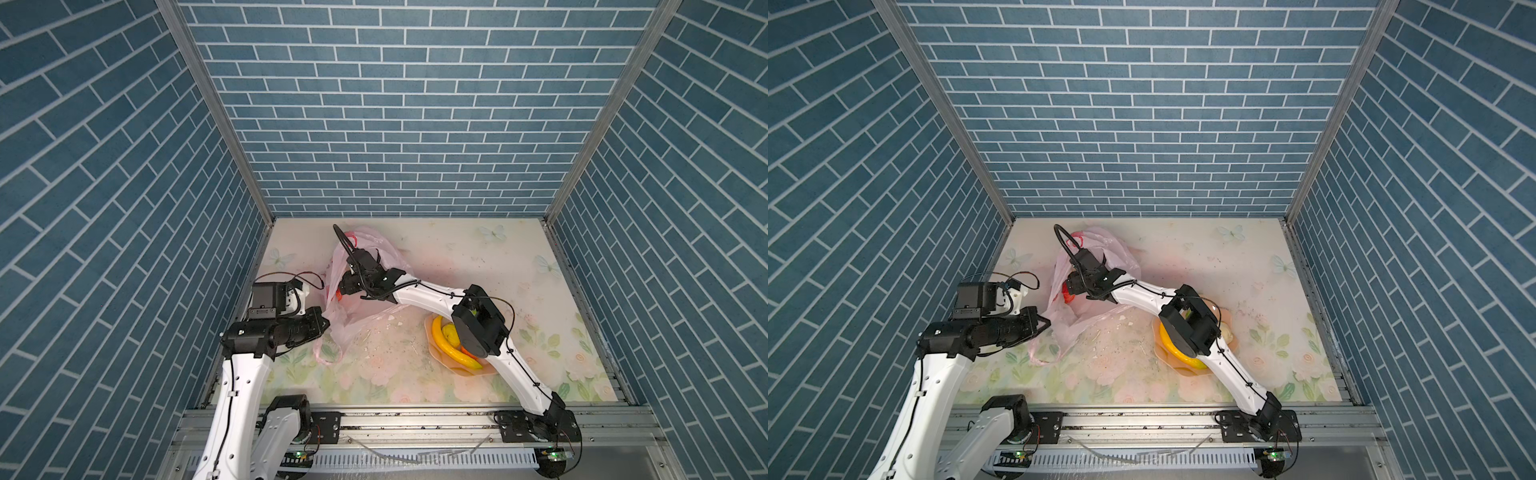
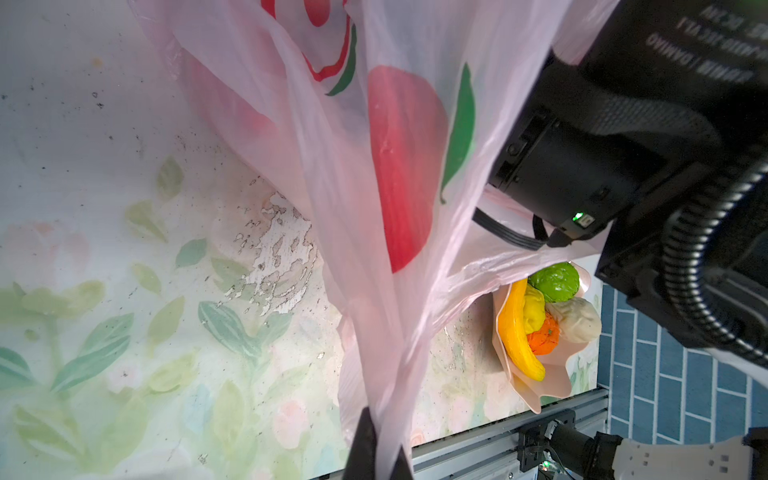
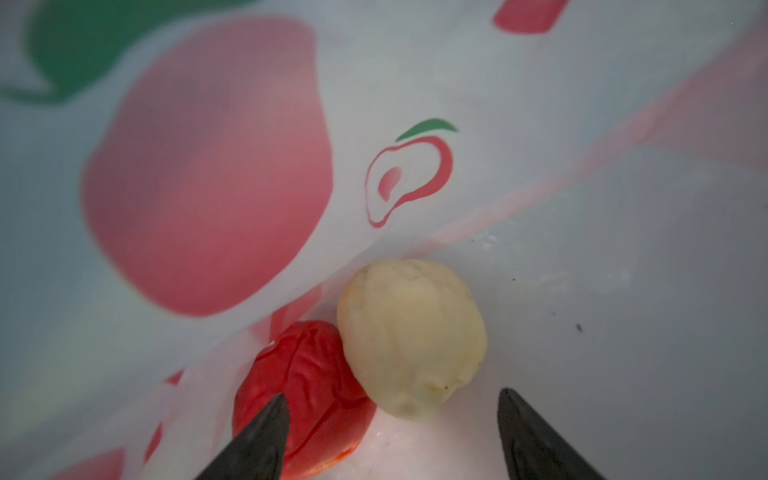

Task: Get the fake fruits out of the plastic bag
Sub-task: 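Close the right gripper on the remaining cream fruit and lift it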

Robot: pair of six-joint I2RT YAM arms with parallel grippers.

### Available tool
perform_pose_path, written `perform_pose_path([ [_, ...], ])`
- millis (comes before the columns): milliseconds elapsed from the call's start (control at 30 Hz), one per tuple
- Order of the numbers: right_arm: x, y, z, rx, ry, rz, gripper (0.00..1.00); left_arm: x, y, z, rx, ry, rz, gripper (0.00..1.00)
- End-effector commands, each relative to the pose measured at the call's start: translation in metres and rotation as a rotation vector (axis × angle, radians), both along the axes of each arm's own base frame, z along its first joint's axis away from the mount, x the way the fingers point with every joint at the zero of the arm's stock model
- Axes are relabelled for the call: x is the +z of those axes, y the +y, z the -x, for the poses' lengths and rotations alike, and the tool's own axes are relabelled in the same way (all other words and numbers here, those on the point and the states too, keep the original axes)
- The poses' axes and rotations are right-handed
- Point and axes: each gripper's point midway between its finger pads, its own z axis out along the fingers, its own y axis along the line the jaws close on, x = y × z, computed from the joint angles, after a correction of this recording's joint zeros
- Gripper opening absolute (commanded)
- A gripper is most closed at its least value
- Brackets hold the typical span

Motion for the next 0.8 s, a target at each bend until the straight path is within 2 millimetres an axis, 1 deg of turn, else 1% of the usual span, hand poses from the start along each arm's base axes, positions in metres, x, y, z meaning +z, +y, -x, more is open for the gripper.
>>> perform_pose_path([
  [0, -0.008, 0.006, -0.017, -0.094, 0.084, -0.105, 0.82, -0.009, -0.004, 0.012, -0.033, 0.049, 0.006, 0.0],
  [133, -0.014, 0.014, -0.026, -0.112, 0.143, -0.137, 0.85, -0.01, -0.004, 0.014, -0.039, 0.053, 0.005, 0.0],
  [333, -0.024, 0.026, -0.025, -0.097, 0.199, -0.168, 0.86, -0.013, -0.004, 0.016, -0.041, 0.064, 0.006, 0.0],
  [533, -0.038, 0.028, -0.028, -0.126, 0.226, -0.167, 0.85, -0.013, -0.005, 0.016, -0.041, 0.065, 0.008, 0.0],
  [633, -0.042, 0.026, -0.031, -0.142, 0.224, -0.166, 0.81, -0.013, -0.004, 0.016, -0.039, 0.066, 0.007, 0.0],
  [767, -0.042, 0.025, -0.035, -0.15, 0.216, -0.172, 0.67, -0.013, -0.004, 0.016, -0.036, 0.065, 0.004, 0.0],
])
